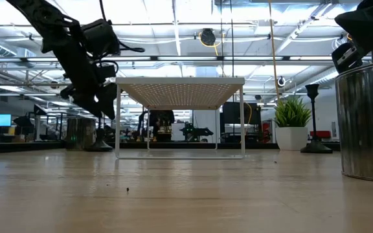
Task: Pick & Place candle stick holders
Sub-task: Put the top left black candle holder on the shelf
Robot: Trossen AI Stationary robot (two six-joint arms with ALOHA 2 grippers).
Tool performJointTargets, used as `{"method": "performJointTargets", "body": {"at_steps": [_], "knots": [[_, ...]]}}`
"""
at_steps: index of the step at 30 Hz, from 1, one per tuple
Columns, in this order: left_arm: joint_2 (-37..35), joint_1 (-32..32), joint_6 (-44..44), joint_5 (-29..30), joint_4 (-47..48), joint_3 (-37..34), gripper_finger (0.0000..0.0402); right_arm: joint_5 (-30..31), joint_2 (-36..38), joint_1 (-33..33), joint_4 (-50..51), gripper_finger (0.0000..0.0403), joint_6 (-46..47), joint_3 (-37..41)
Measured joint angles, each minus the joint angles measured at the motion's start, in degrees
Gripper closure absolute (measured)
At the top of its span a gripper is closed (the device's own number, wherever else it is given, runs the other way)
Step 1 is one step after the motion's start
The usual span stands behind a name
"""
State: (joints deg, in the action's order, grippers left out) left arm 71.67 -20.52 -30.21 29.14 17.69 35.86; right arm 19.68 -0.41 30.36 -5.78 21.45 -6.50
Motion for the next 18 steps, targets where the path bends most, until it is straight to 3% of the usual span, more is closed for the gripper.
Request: {"method": "performJointTargets", "body": {"at_steps": [4,8,15,18], "knots": [[-1.71,2.88,-2.05,-3.87,5.18,0.02,0.0174,-0.01,0.00,0.00,0.00,0.0403,1.42,0.00],[-4.75,5.36,-6.38,-3.98,11.09,0.00,0.0174,1.45,-0.01,0.01,0.00,0.0403,1.42,0.00],[-7.24,6.23,-0.84,6.10,11.54,0.00,0.0174,4.60,-0.01,0.01,0.01,0.0403,0.29,0.00],[-6.98,5.32,2.19,7.65,11.27,-0.01,0.0174,4.60,-0.01,0.01,-0.01,0.0403,0.28,0.00]]}}
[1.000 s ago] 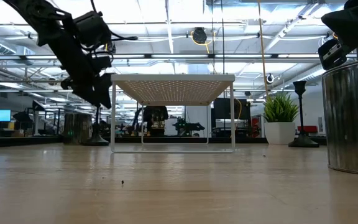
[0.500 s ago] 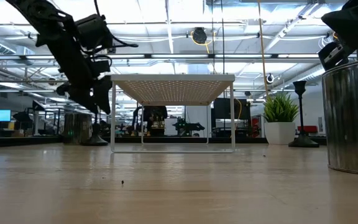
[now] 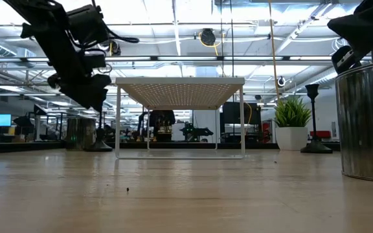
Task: Pick & Place candle stick holders
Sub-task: Put the top left black candle holder on the shelf
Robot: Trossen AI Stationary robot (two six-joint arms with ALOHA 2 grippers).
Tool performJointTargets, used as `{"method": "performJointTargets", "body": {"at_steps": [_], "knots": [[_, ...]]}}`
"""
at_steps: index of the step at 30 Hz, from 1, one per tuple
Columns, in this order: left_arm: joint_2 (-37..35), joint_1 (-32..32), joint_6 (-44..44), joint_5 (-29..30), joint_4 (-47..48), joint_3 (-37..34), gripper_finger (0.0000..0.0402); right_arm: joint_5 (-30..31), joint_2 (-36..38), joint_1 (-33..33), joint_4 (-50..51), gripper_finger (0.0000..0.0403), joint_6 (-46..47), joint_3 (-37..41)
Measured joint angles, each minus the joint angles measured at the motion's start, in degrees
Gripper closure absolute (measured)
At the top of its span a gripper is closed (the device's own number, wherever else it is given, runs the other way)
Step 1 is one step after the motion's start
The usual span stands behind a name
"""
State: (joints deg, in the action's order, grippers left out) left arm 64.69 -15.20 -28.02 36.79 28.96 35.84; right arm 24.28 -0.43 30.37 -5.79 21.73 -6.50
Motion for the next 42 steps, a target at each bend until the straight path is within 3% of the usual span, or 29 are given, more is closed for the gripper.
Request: {"method": "performJointTargets", "body": {"at_steps": [13,33,42], "knots": [[6.38,-2.08,2.94,-2.22,-8.60,-0.01,0.0174,0.01,0.00,0.00,0.00,0.0403,0.33,0.00],[7.40,-7.58,4.57,-3.49,-10.14,-0.01,0.0174,3.06,0.01,-0.02,0.01,0.0403,1.61,0.00],[11.90,-8.79,6.00,-5.31,-15.67,-0.02,0.0174,2.98,0.00,-0.02,0.01,0.0403,1.80,0.00]]}}
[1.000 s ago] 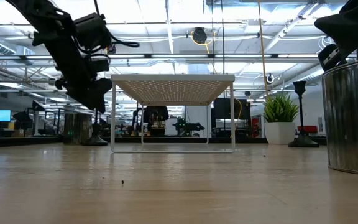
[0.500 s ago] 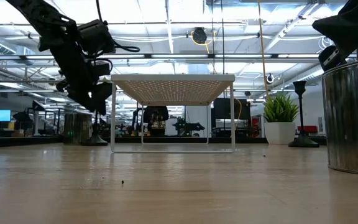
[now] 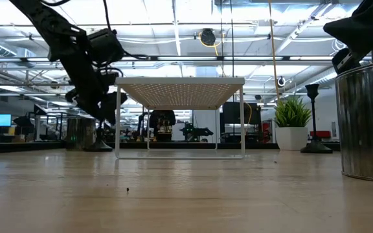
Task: Pick & Place candle stick holders
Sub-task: Put the top left black candle holder on the shelf
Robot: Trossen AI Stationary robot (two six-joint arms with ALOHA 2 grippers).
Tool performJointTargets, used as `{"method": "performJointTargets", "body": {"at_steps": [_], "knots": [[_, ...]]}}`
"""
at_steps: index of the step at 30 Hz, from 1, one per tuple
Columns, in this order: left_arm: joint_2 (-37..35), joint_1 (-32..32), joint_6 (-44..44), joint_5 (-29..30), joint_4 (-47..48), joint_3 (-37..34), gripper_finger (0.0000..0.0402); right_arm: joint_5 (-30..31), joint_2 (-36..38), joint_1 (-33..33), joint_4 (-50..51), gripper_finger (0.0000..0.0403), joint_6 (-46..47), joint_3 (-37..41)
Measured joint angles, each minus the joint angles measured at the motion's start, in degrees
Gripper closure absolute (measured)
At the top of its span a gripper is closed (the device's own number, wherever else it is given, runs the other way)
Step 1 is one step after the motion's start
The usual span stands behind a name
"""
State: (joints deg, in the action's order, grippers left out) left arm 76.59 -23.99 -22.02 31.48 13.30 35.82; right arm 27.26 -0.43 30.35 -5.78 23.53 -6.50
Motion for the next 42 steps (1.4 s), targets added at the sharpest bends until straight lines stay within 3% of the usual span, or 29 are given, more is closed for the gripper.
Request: {"method": "performJointTargets", "body": {"at_steps": [9,21,36,42], "knots": [[0.01,0.00,-0.34,0.03,0.64,0.01,0.0186,0.10,0.00,0.00,0.00,0.0403,-0.16,0.00],[-0.91,0.00,-1.52,-1.12,1.42,0.11,0.0384,0.16,0.00,0.00,0.00,0.0403,-0.35,0.00],[-3.00,-1.81,-4.38,-7.56,0.88,-0.03,0.0388,-0.04,0.00,0.02,0.00,0.0403,-0.29,0.00],[-9.02,-1.84,-4.22,-4.13,1.72,-0.03,0.0388,-0.08,0.00,0.02,0.02,0.0403,-0.37,0.00]]}}
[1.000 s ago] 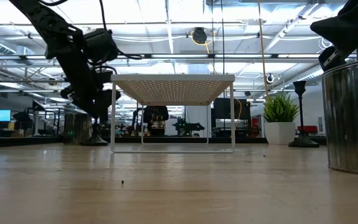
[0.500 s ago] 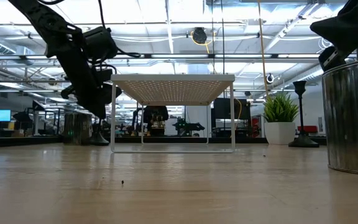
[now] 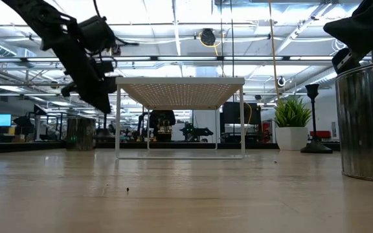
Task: Pick & Place candle stick holders
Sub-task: Put the top left black candle holder on the shelf
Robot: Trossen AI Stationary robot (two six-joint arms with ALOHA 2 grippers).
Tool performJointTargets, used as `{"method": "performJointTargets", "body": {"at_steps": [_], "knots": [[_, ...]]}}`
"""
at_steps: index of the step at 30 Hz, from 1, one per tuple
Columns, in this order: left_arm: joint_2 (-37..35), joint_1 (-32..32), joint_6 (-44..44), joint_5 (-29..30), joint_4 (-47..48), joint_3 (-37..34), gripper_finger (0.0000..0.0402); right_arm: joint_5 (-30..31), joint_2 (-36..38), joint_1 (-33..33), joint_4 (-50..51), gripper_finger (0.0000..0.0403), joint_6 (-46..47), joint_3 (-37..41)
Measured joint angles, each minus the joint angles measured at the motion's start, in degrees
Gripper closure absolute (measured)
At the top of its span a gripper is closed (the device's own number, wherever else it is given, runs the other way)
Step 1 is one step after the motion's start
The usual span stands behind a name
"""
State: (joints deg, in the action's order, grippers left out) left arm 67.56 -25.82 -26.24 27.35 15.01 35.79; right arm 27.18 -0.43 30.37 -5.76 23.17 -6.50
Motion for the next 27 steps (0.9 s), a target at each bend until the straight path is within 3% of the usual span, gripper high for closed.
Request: {"method": "performJointTargets", "body": {"at_steps": [13,19,27], "knots": [[-13.68,0.06,4.81,7.11,0.22,3.40,0.0388,-0.17,0.00,-0.01,0.00,0.0403,-0.01,0.00],[-13.88,2.63,8.84,6.76,1.33,10.66,0.0388,-0.19,0.00,0.00,0.00,0.0403,-0.01,0.00],[-10.16,10.09,7.82,6.54,11.35,22.37,0.0388,-0.20,0.00,-0.02,0.00,0.0403,-0.01,0.00]]}}
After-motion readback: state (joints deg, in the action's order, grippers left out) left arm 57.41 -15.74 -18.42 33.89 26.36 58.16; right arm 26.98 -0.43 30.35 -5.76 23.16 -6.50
